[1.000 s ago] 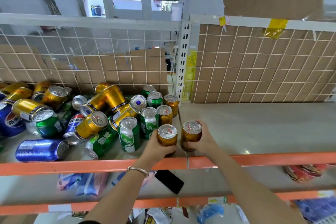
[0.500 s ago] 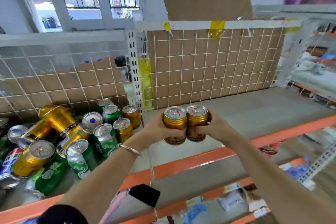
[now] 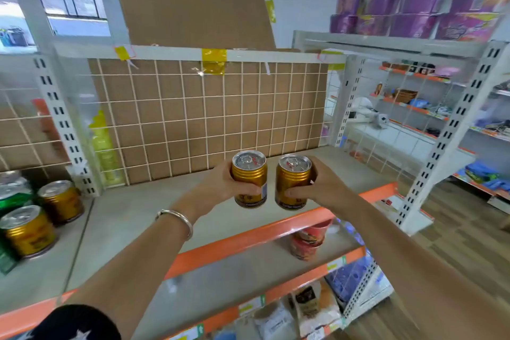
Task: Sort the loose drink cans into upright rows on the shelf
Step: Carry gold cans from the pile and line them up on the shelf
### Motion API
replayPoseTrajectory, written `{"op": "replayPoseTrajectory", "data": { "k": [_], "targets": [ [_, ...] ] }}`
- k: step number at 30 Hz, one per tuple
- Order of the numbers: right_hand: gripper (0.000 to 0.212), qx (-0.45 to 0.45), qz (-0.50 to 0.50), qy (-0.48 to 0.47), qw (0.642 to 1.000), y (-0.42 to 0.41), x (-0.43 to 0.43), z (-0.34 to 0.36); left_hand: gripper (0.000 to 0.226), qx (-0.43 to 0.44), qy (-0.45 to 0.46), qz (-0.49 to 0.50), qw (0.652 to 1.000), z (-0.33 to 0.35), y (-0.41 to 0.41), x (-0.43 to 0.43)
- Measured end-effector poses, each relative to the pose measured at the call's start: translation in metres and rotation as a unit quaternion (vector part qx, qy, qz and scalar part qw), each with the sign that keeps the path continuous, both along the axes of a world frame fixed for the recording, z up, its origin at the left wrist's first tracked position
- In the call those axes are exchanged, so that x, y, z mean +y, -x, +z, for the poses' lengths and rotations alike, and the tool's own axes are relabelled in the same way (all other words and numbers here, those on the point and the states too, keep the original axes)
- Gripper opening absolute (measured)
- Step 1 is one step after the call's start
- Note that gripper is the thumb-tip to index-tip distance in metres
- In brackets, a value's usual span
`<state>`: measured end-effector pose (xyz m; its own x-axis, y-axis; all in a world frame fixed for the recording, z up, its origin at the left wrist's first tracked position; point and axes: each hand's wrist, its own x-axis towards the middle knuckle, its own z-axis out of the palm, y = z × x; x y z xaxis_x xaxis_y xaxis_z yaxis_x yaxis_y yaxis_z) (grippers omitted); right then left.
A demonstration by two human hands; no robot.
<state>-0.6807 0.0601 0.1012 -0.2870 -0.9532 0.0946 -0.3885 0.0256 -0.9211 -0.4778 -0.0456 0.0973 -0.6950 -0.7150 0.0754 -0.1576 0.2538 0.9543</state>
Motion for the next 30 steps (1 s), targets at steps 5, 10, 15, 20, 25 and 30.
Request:
{"op": "replayPoseTrajectory", "data": {
  "k": [5,10,15,20,25,30],
  "targets": [
    [0.067,-0.007,-0.005,-0.001,1.000,0.069,0.007,-0.003,0.081,-0.017,-0.011,0.001,1.000,-0.007,0.069,0.005],
    [0.067,-0.025,-0.008,0.001,1.000,0.120,-0.013,-0.016,0.080,-0.029,-0.005,-0.001,1.000,-0.015,0.129,-0.013],
    [0.070,-0.038,-0.002,-0.012,0.999,0.166,-0.056,-0.031,0.082,-0.035,-0.008,0.019,0.999,-0.029,0.171,-0.047],
    [0.081,-0.037,0.011,-0.026,0.999,0.205,-0.102,-0.038,0.067,-0.046,-0.004,0.033,0.998,-0.035,0.207,-0.084],
    [0.076,-0.055,0.033,-0.052,0.997,0.241,-0.139,-0.048,0.062,-0.041,-0.034,0.087,0.995,-0.044,0.239,-0.112],
    [0.072,-0.072,0.055,-0.058,0.994,0.287,-0.175,-0.051,0.064,-0.057,-0.014,0.134,0.989,-0.053,0.283,-0.140]
  ]
}}
